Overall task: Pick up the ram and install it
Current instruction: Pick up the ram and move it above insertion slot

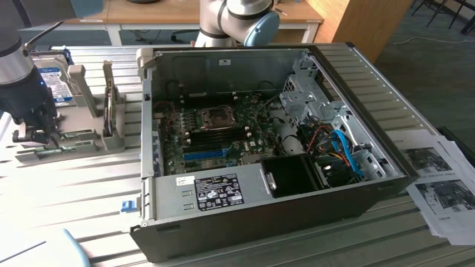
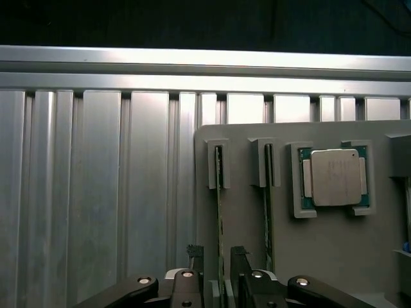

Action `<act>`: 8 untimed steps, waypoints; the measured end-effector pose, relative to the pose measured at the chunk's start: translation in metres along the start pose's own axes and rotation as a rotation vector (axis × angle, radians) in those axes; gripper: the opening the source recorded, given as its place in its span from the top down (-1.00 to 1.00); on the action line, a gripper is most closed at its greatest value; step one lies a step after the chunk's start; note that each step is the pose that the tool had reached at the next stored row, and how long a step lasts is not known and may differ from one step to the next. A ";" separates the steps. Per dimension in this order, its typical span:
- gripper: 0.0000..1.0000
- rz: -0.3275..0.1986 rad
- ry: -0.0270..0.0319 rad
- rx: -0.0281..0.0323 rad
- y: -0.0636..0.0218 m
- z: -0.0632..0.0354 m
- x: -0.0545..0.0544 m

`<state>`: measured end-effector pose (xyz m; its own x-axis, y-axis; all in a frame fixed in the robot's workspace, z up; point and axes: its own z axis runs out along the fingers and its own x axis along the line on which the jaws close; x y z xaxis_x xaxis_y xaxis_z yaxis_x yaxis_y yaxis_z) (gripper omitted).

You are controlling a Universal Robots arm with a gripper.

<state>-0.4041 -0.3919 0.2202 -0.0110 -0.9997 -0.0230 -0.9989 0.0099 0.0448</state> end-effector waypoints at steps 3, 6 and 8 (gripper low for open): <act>0.40 -0.001 -0.0001 0.0002 -0.0004 0.0001 0.000; 0.40 -0.001 0.0000 0.0000 -0.0009 0.0000 0.000; 0.40 -0.001 0.0000 0.0000 -0.0009 0.0000 0.000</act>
<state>-0.4032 -0.3919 0.2202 -0.0099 -0.9997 -0.0230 -0.9990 0.0089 0.0448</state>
